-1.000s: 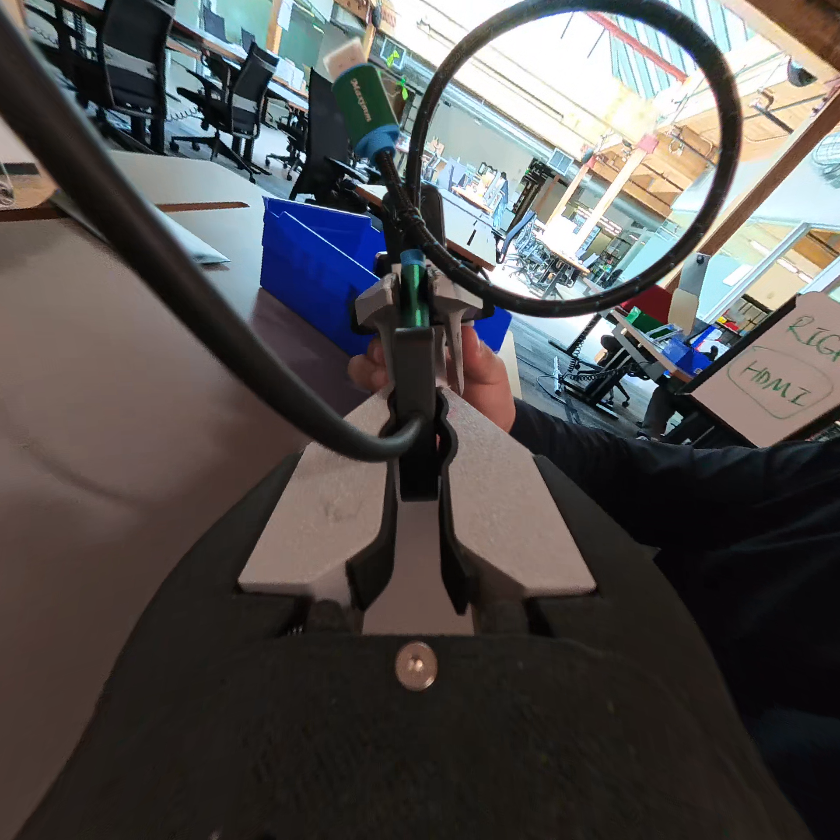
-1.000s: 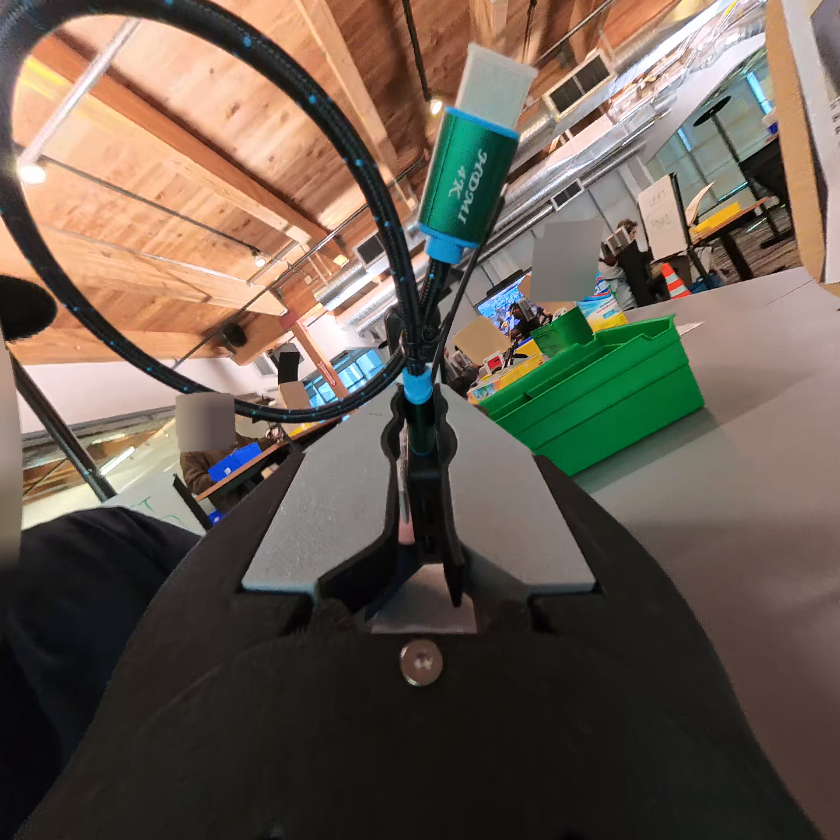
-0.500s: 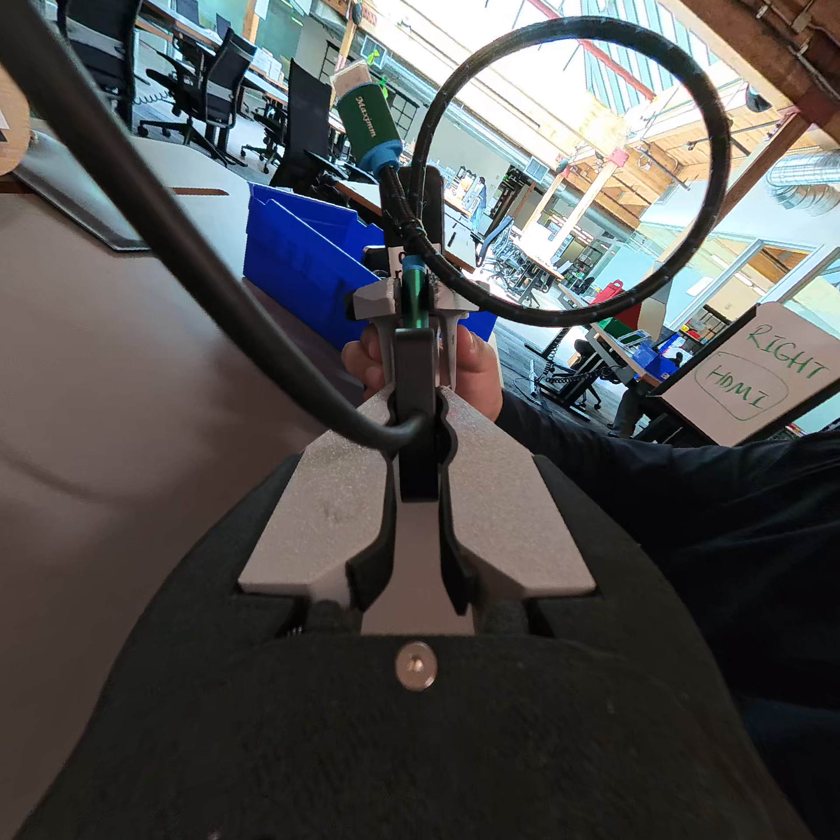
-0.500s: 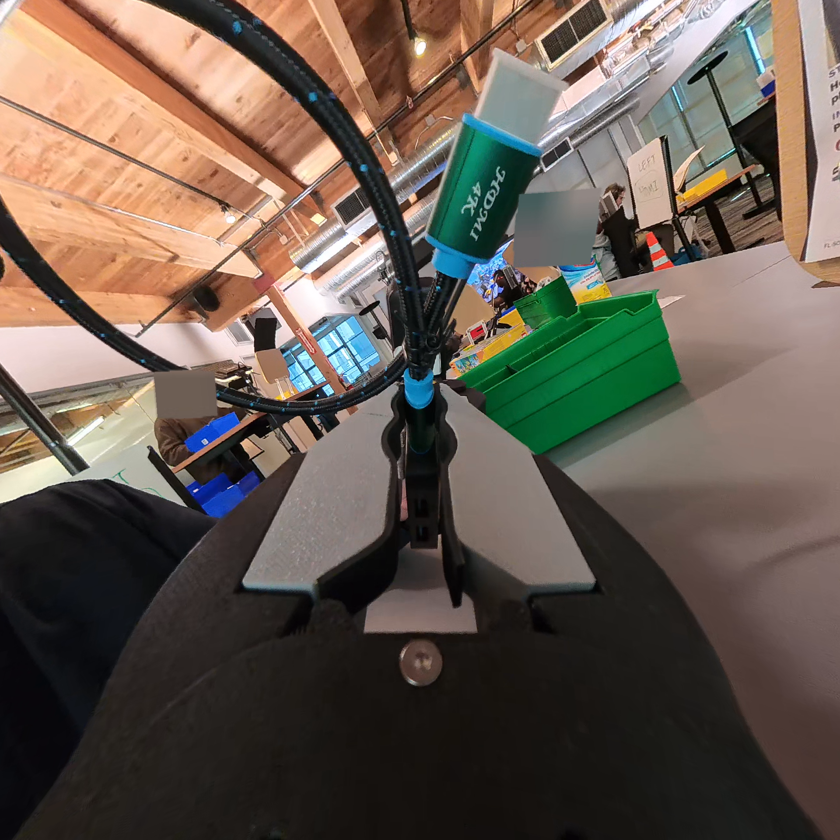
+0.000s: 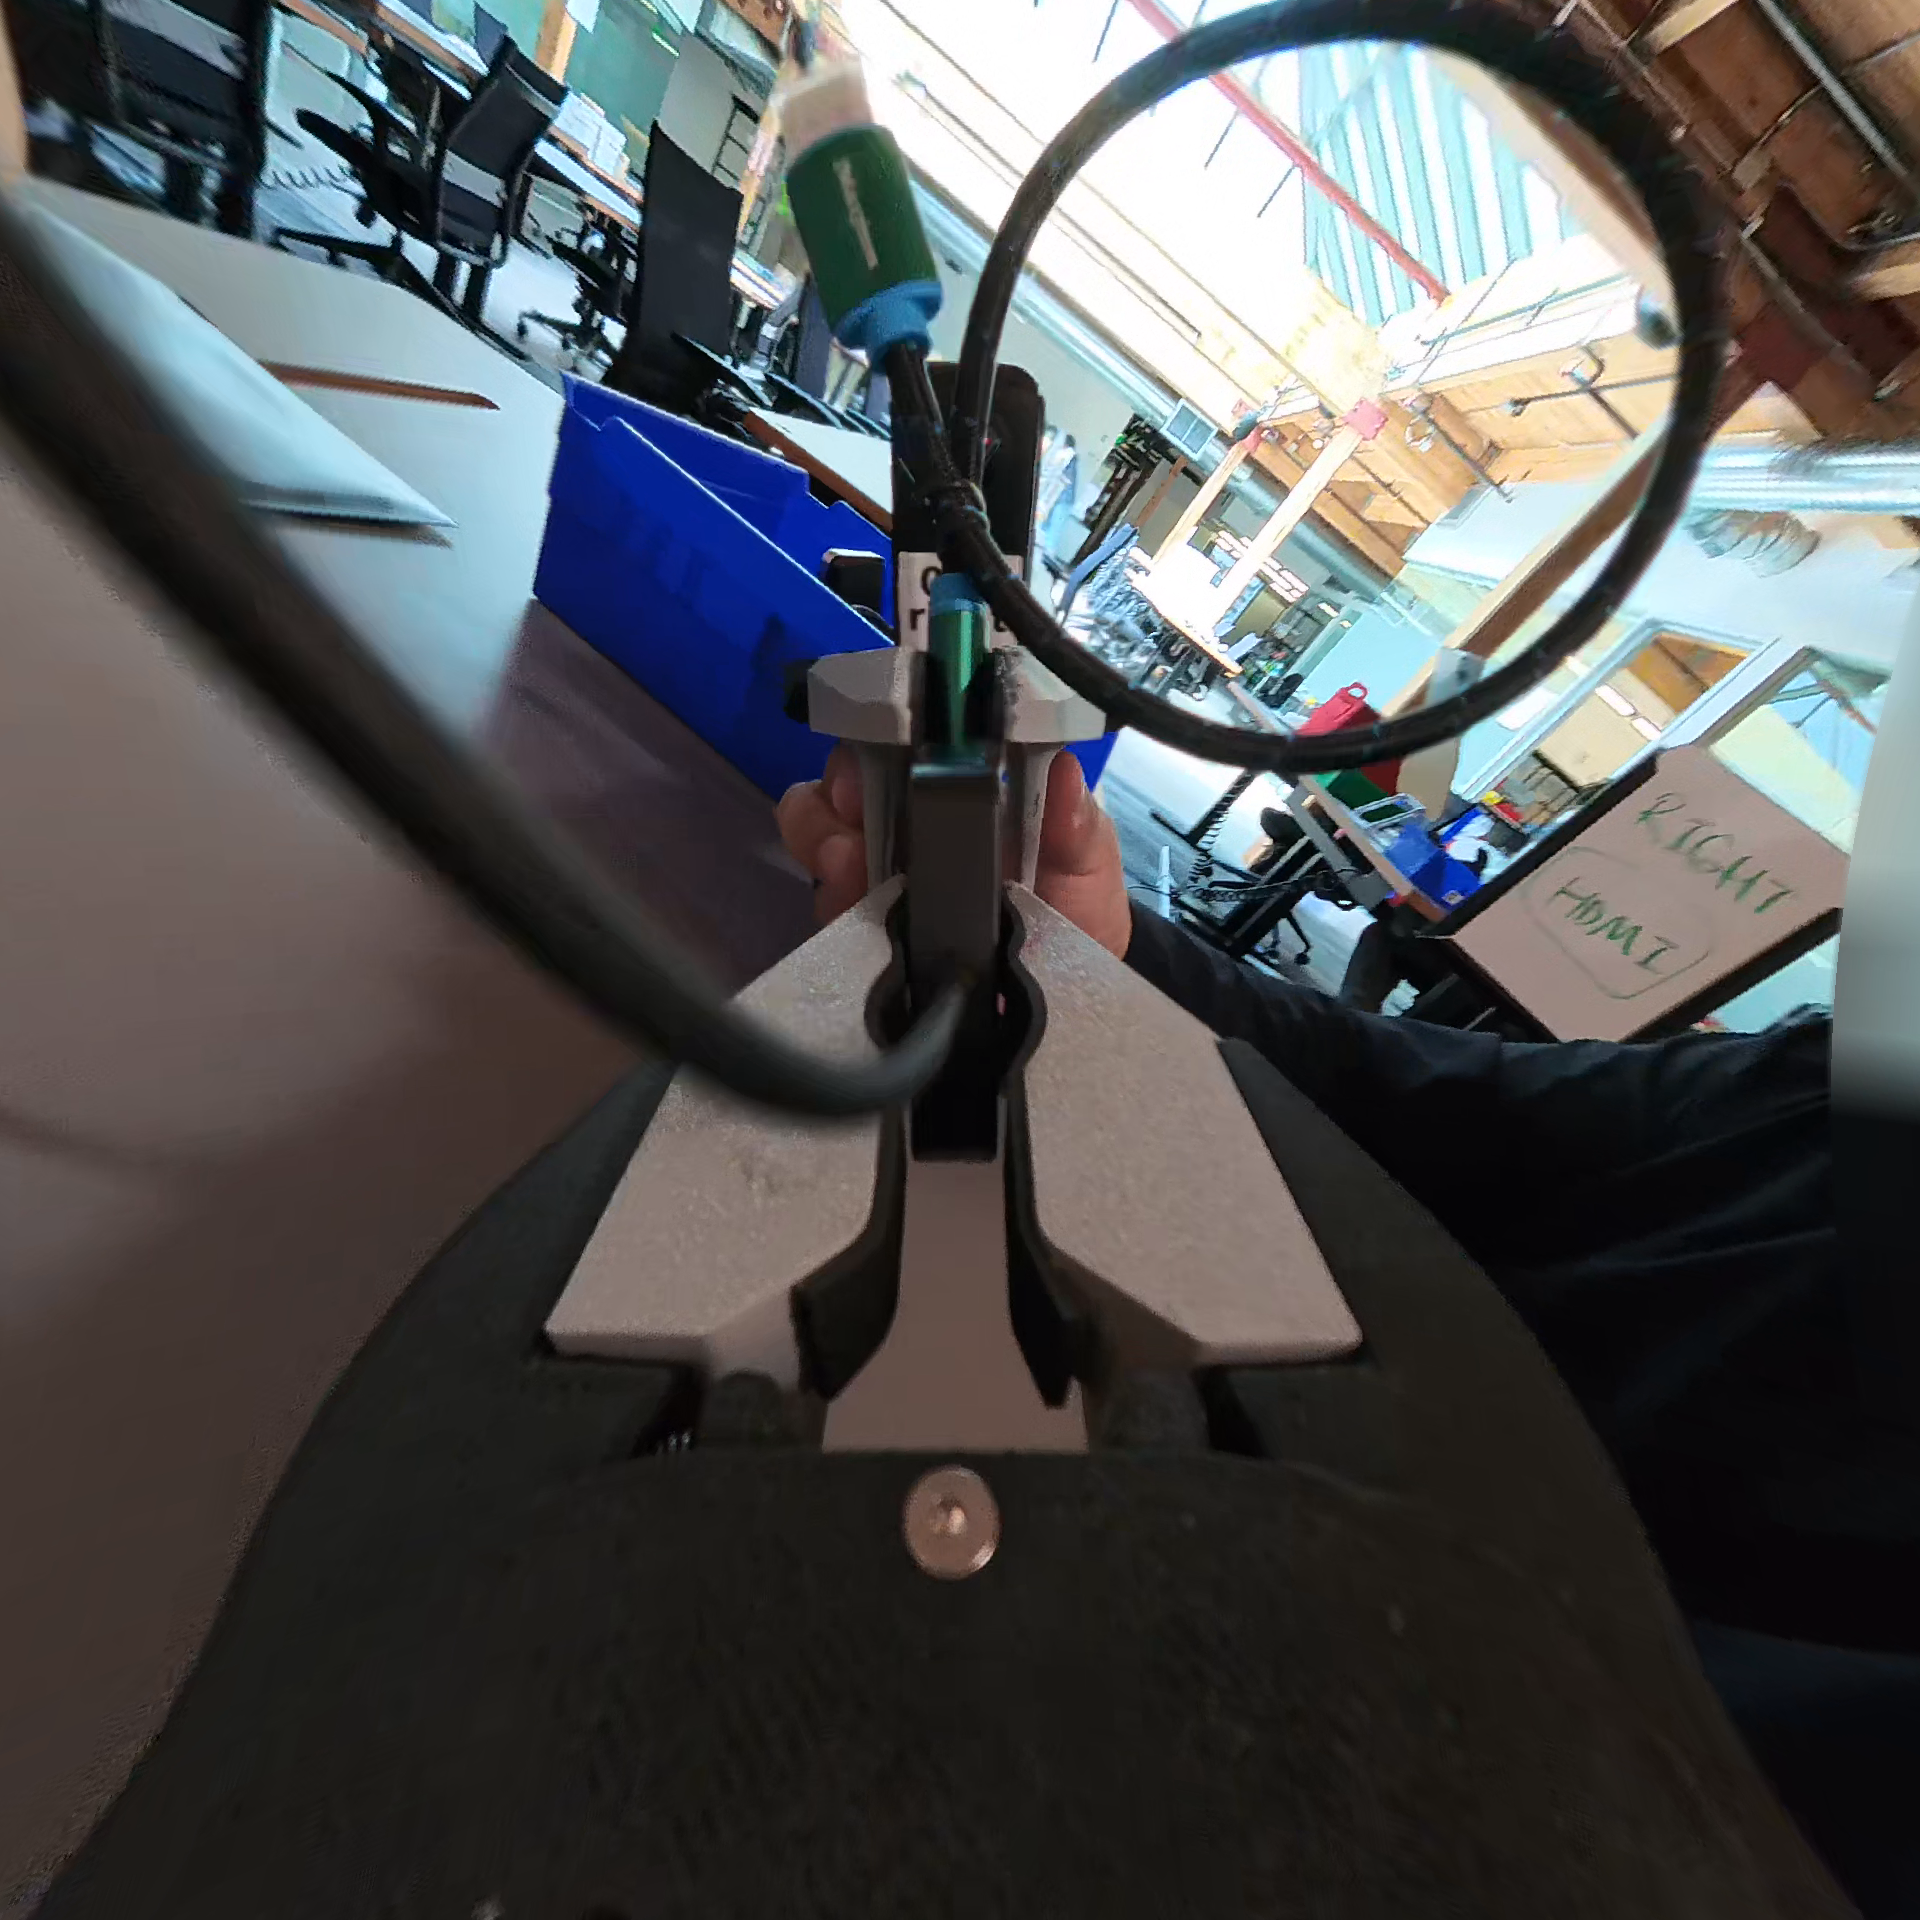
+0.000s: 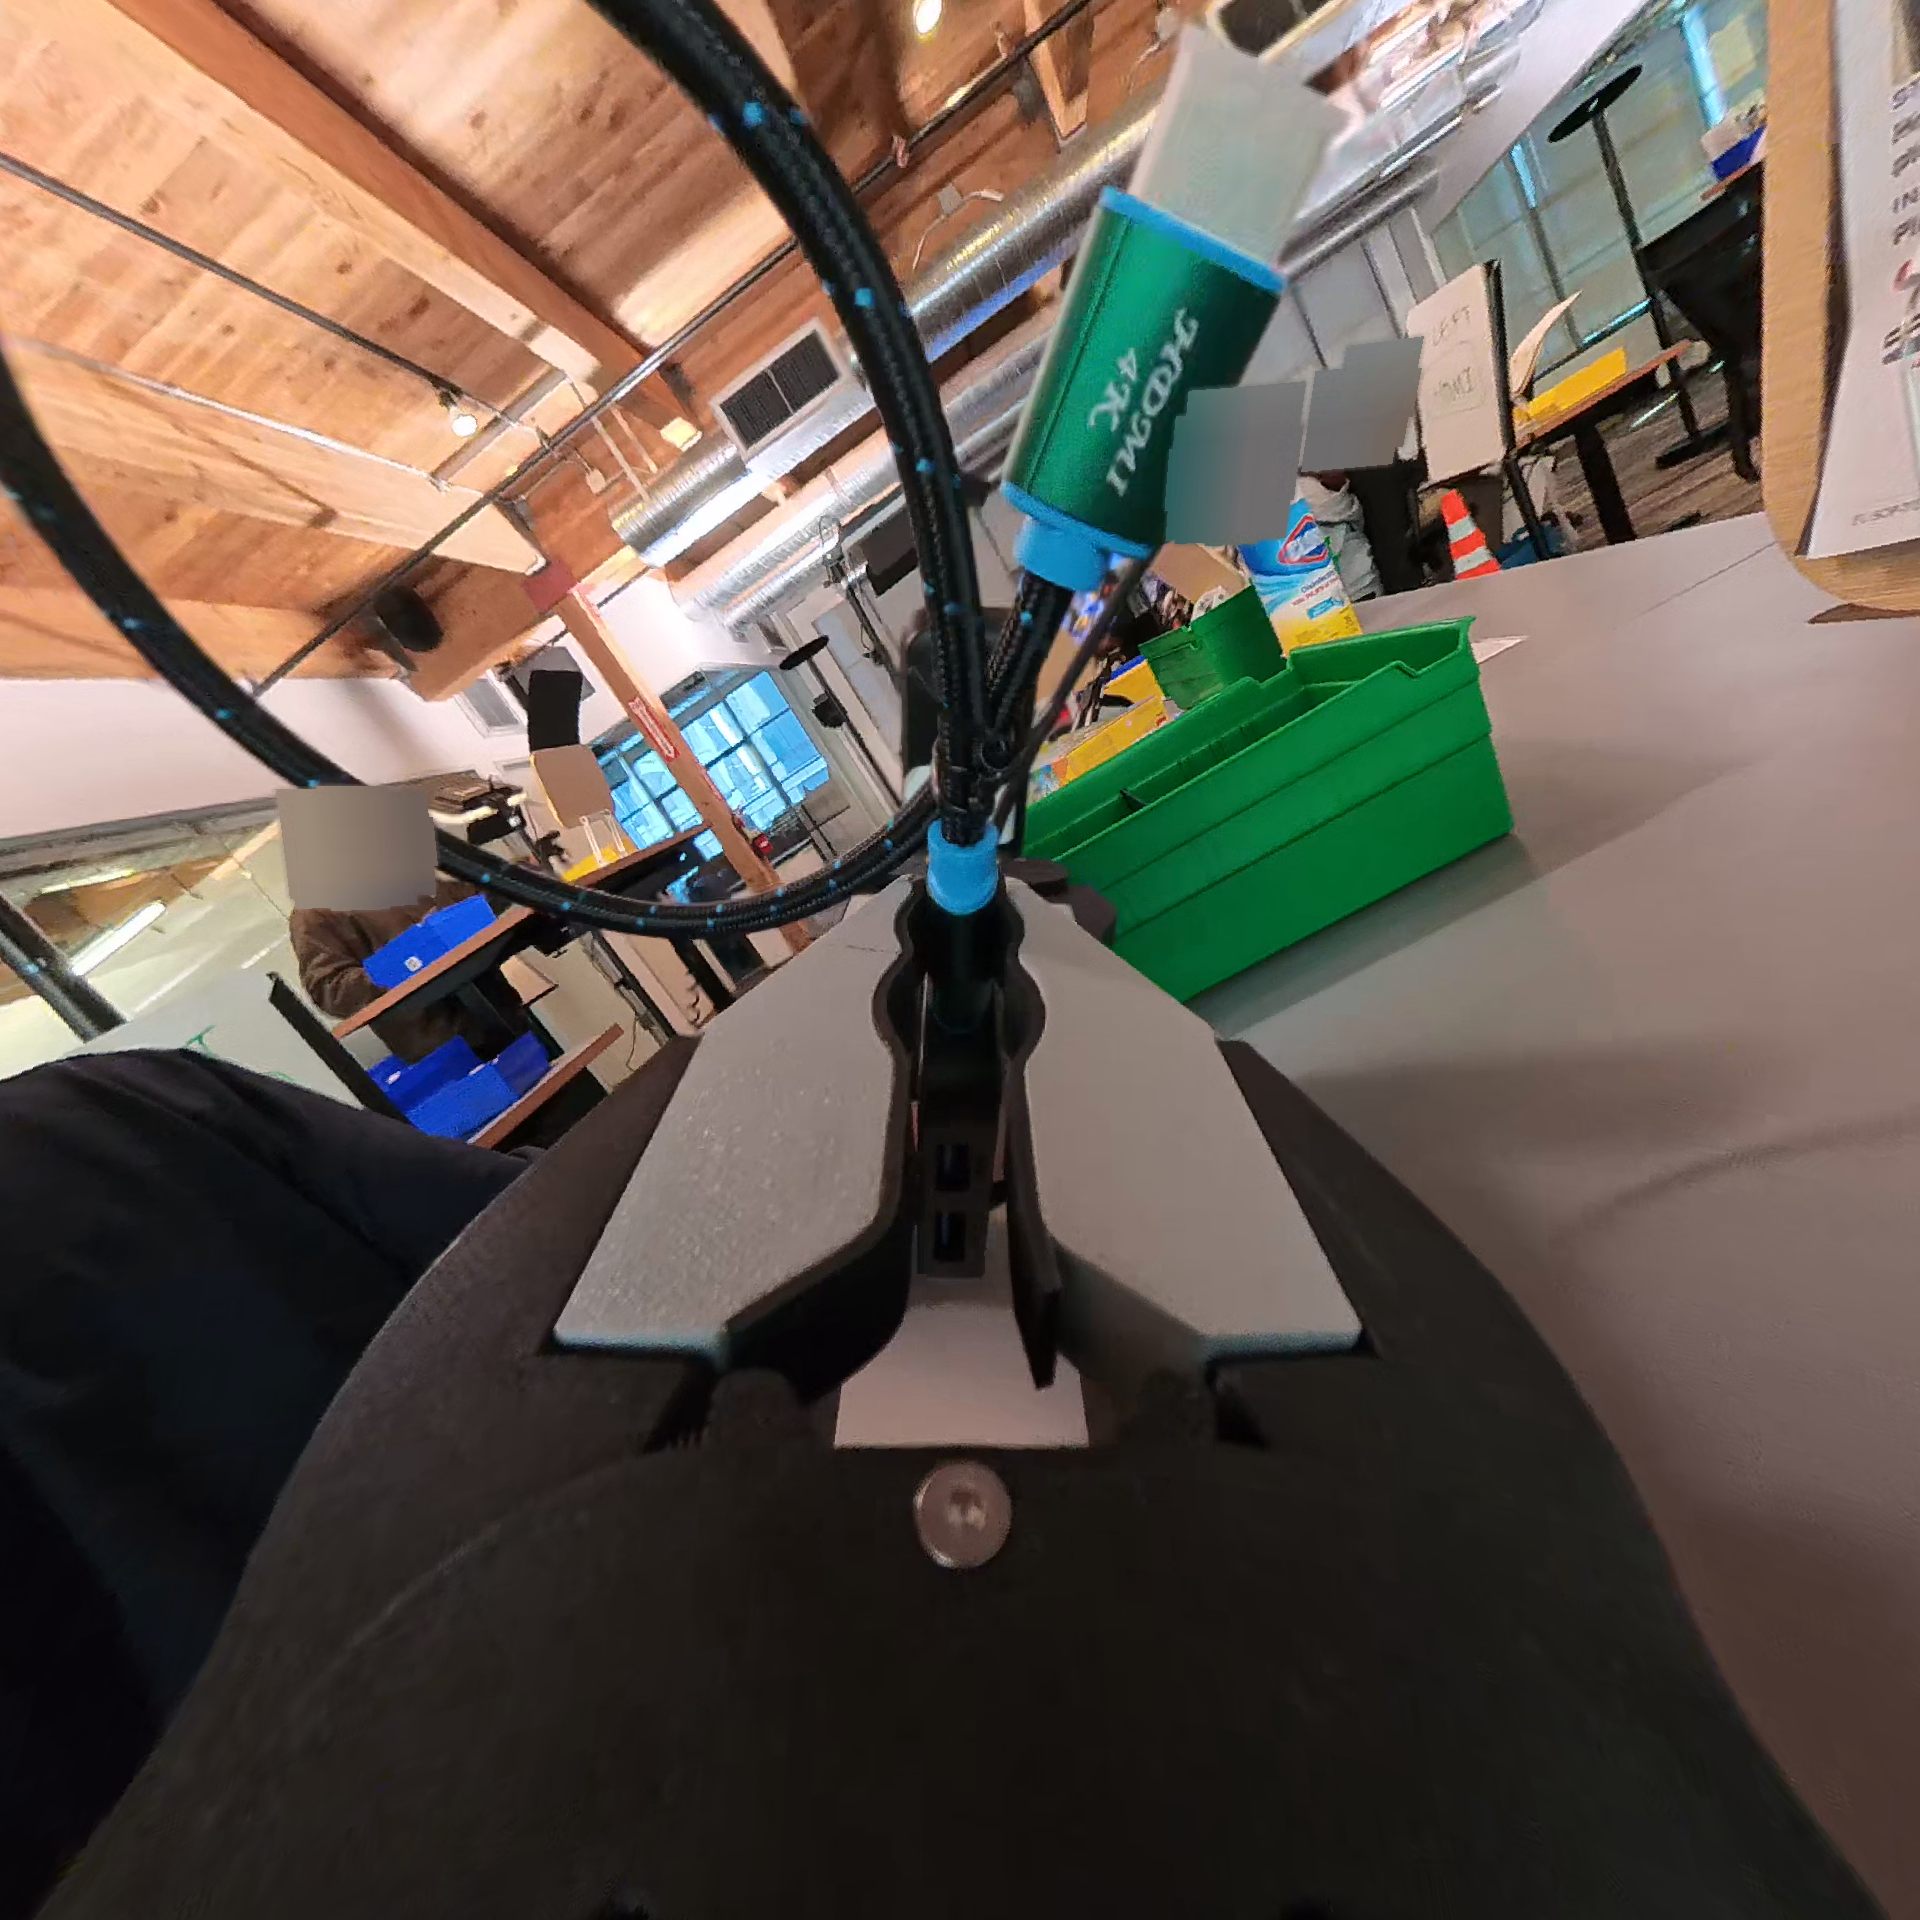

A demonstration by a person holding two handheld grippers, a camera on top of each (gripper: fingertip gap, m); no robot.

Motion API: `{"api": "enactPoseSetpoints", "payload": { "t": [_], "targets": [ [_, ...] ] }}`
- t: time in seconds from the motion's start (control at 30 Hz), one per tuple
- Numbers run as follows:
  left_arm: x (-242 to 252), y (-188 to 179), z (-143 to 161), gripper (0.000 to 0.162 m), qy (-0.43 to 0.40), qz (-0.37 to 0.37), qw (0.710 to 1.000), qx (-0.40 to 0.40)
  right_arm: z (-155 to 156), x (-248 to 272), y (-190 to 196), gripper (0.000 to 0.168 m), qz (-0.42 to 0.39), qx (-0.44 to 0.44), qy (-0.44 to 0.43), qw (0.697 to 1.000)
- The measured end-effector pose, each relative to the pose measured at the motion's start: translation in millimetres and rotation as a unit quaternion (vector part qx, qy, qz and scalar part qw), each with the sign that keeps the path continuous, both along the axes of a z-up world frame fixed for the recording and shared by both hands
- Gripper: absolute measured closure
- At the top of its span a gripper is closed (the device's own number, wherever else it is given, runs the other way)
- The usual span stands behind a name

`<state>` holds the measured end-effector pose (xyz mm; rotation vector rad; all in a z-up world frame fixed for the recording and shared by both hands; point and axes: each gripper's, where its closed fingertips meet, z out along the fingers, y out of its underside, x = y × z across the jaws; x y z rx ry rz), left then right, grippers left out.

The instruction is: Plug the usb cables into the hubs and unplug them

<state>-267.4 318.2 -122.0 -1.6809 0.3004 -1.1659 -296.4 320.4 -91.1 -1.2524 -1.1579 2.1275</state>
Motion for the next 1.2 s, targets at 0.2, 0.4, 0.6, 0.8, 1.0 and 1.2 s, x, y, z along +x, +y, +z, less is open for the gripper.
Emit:
{"api": "enactPoseSetpoints", "payload": {
  "t": [0.2,0.4,0.6,0.8,1.0,1.2],
  "targets": [
    [5,3,-1,0.151,-0.015,-0.006,1.0,-0.007,-13,-9,-18,0.16,0.03,0.013,-0.025,0.999],
    [2,3,-6,0.151,0.002,0.022,1.0,-0.003,-16,-13,-17,0.161,0.02,-0.014,-0.025,0.999],
    [-2,3,-1,0.149,0.02,0.046,0.999,0.013,-9,-16,-16,0.161,0.01,-0.044,-0.015,0.999],
    [1,3,6,0.149,0.025,0.039,0.999,0.028,-2,-13,-16,0.161,-0.027,0.028,-0.01,0.999],
    [-3,-5,1,0.149,0.141,0.055,0.986,0.063,-8,-12,-25,0.16,-0.043,0.159,-0.052,0.985],
    [29,-6,-63,0.149,0.262,0.014,0.965,0.007,65,36,35,0.159,-0.065,-0.032,0.12,0.99]
  ]
}}
